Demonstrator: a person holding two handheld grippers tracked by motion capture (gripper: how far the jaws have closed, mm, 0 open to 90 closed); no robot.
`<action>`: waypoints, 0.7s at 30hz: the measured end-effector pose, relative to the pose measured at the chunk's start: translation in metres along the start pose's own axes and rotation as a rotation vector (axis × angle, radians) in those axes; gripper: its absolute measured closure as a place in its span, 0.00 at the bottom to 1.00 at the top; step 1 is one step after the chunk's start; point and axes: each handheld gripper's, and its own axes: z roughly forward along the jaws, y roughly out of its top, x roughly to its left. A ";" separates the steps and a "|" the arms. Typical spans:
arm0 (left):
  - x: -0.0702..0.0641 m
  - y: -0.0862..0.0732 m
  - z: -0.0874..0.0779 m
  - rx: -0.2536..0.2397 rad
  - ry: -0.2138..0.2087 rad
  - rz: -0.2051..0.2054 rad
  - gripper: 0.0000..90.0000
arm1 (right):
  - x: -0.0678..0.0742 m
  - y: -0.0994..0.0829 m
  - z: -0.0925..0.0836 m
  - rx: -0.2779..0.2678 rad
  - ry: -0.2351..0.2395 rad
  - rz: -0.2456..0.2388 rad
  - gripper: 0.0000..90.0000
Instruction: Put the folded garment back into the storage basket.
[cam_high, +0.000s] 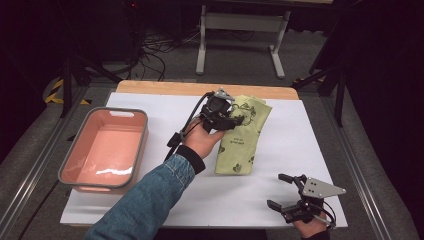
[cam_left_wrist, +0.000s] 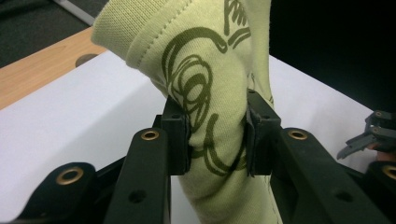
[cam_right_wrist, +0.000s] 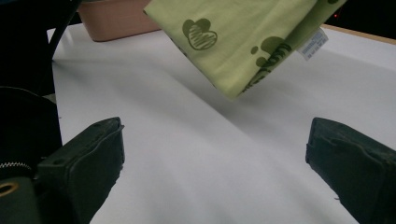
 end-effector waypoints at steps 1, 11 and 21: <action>0.000 0.000 -0.002 0.000 -0.002 0.003 0.76 | 0.000 0.000 0.000 0.003 0.001 -0.001 0.06; 0.004 -0.003 -0.037 -0.020 -0.009 0.027 0.75 | 0.001 0.001 0.002 0.005 0.003 -0.004 0.06; 0.004 -0.009 -0.069 -0.018 -0.003 0.072 0.75 | 0.001 0.000 0.003 0.011 0.004 -0.001 0.06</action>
